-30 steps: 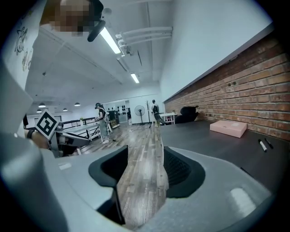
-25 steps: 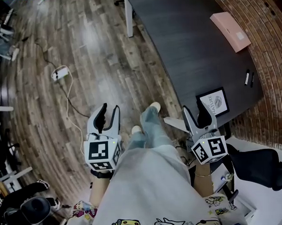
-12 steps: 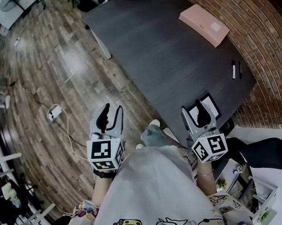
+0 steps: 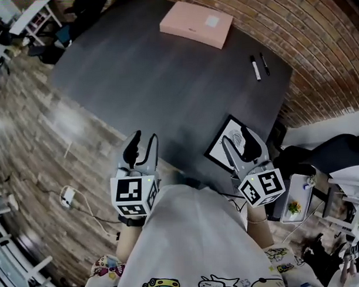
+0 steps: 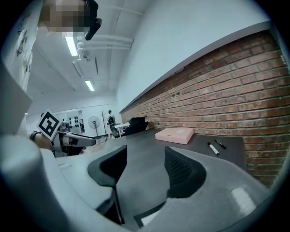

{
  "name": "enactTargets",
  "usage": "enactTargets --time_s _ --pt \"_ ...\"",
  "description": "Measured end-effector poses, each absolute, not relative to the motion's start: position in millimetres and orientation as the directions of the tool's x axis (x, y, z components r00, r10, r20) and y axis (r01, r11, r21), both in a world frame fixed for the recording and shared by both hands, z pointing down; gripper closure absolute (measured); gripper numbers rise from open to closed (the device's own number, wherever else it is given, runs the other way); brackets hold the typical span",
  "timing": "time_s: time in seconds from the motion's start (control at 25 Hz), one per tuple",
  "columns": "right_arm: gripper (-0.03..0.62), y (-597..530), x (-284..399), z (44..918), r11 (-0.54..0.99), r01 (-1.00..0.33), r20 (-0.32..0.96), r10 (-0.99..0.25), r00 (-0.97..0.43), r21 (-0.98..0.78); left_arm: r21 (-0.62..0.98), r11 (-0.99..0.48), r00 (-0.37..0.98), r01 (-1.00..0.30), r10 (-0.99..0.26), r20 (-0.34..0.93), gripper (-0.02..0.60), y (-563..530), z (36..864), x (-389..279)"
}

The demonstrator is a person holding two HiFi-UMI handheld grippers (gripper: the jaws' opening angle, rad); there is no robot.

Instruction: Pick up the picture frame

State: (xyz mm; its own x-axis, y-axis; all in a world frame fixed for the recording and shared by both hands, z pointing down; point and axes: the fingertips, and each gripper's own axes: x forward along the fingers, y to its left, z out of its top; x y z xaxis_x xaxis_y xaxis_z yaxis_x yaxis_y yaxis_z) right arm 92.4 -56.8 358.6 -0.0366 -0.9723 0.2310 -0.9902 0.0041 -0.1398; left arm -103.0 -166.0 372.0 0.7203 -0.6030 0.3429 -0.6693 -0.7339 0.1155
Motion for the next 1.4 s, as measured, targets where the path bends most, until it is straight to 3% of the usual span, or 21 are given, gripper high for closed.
enactTargets --time_s 0.28,0.64,1.04,1.4 --pt "0.339 -14.1 138.9 356.1 -0.268 -0.95 0.221 -0.948 0.23 -0.159 0.104 -0.901 0.86 -0.422 -0.362 0.36 0.423 -166.3 369.2 -12.6" --pt "0.339 28.7 177.9 366.8 -0.517 -0.838 0.278 -0.842 0.462 -0.175 0.113 -0.981 0.917 -0.155 -0.101 0.386 0.423 -155.3 370.5 72.8" --pt "0.339 46.4 190.7 376.3 -0.611 -0.767 0.31 -0.781 0.542 -0.197 0.135 -0.991 0.905 -0.016 0.043 0.423 0.423 -135.4 382.7 115.3" --pt "0.339 48.2 191.3 399.2 -0.616 -0.751 0.358 -0.775 0.521 -0.24 0.188 -0.981 0.873 0.045 0.131 0.471 0.425 -104.6 406.2 128.4"
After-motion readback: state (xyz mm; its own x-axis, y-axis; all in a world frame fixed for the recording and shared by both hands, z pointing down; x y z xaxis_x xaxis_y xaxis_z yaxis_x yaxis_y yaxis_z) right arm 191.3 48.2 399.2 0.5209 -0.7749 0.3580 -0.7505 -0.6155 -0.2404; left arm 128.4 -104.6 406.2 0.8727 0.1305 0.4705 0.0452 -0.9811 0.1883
